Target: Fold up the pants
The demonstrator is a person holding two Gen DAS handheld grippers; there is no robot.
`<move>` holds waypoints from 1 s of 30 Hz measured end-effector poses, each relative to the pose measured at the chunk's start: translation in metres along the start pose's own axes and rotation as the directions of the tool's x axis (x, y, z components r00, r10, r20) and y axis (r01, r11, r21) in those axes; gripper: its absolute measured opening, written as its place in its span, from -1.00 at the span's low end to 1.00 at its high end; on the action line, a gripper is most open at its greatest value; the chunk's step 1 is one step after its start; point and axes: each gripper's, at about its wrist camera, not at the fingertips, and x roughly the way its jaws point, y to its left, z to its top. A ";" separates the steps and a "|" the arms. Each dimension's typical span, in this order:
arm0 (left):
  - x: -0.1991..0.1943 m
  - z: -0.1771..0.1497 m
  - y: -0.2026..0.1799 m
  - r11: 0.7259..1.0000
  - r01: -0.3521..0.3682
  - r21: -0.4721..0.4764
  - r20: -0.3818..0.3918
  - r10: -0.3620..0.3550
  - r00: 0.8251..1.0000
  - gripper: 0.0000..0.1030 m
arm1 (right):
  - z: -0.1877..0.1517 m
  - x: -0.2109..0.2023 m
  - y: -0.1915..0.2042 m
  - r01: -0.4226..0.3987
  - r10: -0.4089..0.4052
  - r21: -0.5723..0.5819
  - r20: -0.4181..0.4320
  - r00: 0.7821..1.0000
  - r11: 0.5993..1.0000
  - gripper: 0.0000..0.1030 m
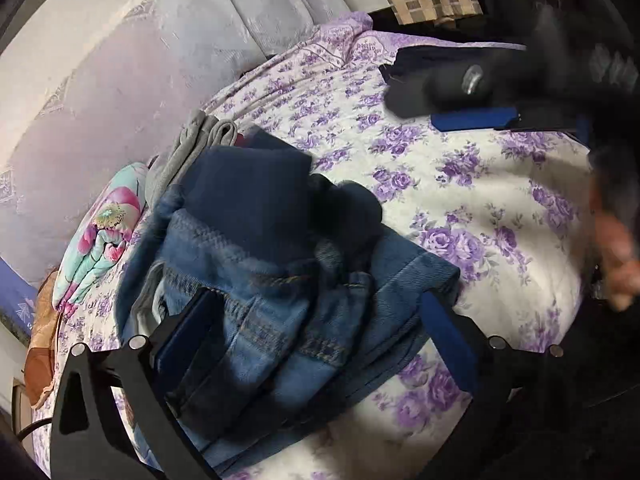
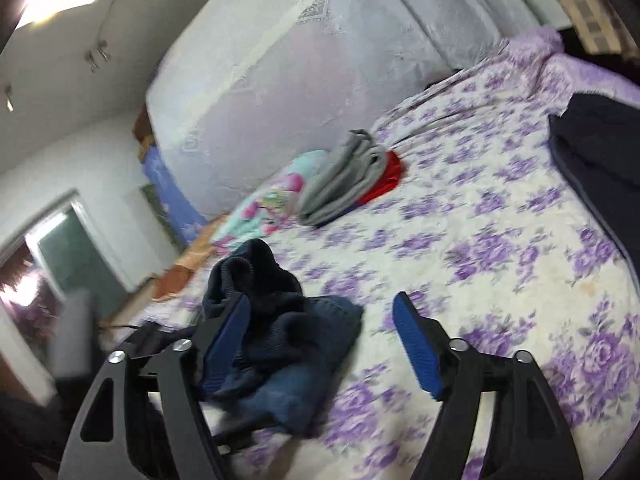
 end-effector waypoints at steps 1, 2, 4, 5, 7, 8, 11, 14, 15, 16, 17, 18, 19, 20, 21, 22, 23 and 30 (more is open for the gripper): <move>-0.004 -0.001 0.005 1.000 0.023 -0.021 0.011 -0.023 1.000 0.92 | 0.003 -0.002 -0.002 -0.052 0.052 0.023 -0.015 0.999 0.998 0.73; -0.009 -0.002 0.014 0.997 0.058 -0.055 0.026 -0.056 0.998 0.92 | 0.006 -0.002 -0.003 -0.115 0.117 0.058 -0.035 0.993 0.992 0.77; -0.020 -0.003 0.025 0.989 0.111 -0.099 0.052 -0.107 0.993 0.92 | 0.014 0.006 -0.003 -0.218 0.227 0.116 -0.074 0.971 0.969 0.83; -0.028 -0.007 0.031 0.987 0.114 -0.112 0.069 -0.107 0.992 0.92 | 0.018 0.014 0.001 -0.238 0.250 0.122 -0.101 0.963 0.964 0.83; -0.037 -0.011 0.035 0.985 0.111 -0.130 0.093 -0.099 0.991 0.92 | 0.024 0.030 0.013 -0.231 0.242 0.086 -0.147 0.959 0.969 0.84; -0.045 -0.014 0.041 0.983 0.101 -0.153 0.111 -0.084 0.990 0.92 | 0.027 0.041 0.024 -0.225 0.229 0.043 -0.171 0.958 0.973 0.84; -0.069 -0.020 0.059 0.972 0.081 -0.222 0.177 -0.042 0.983 0.92 | 0.031 0.061 0.052 -0.228 0.214 -0.041 -0.216 0.953 0.973 0.84; -0.069 -0.023 0.083 0.956 0.047 -0.289 0.173 0.004 0.985 0.92 | 0.024 0.089 0.078 -0.193 0.134 -0.171 -0.306 0.943 0.966 0.83; -0.064 -0.027 0.089 0.950 0.048 -0.310 0.154 0.000 0.988 0.92 | 0.015 0.101 0.083 -0.167 0.085 -0.207 -0.354 0.931 0.964 0.52; -0.055 -0.030 0.094 0.941 0.063 -0.332 0.135 -0.019 0.991 0.92 | 0.009 0.110 0.082 -0.130 0.036 -0.222 -0.381 0.924 0.966 -0.12; -0.041 -0.036 0.098 0.929 0.089 -0.359 0.096 -0.058 0.994 0.92 | 0.004 0.114 0.077 -0.136 0.048 -0.194 -0.403 0.914 0.972 -0.23; -0.029 -0.040 0.100 0.918 0.109 -0.380 0.067 -0.090 0.994 0.92 | 0.003 0.112 0.071 -0.159 0.094 -0.133 -0.402 0.911 0.978 -0.32; -0.024 -0.044 0.101 0.909 0.125 -0.397 0.068 -0.107 0.992 0.92 | 0.004 0.107 0.069 -0.169 0.112 -0.115 -0.389 0.914 0.979 -0.40; -0.029 -0.046 0.102 0.904 0.139 -0.403 0.105 -0.106 0.989 0.92 | 0.006 0.099 0.072 -0.183 0.134 -0.100 -0.369 0.920 0.978 -0.46; -0.035 -0.045 0.102 0.903 0.155 -0.401 0.133 -0.110 0.985 0.92 | 0.011 0.089 0.078 -0.203 0.158 -0.098 -0.345 0.925 0.974 -0.49; -0.046 -0.042 0.103 0.897 0.186 -0.400 0.181 -0.122 0.976 0.92 | 0.015 0.081 0.084 -0.211 0.166 -0.105 -0.326 0.930 0.972 -0.50; -0.052 -0.039 0.105 0.893 0.208 -0.400 0.211 -0.131 0.969 0.92 | 0.023 0.067 0.095 -0.220 0.173 -0.129 -0.299 0.938 0.967 -0.51; -0.059 -0.013 0.096 0.893 0.301 -0.336 0.242 -0.227 0.943 0.92 | 0.037 0.031 0.097 -0.083 0.033 -0.168 -0.284 0.958 0.982 -0.35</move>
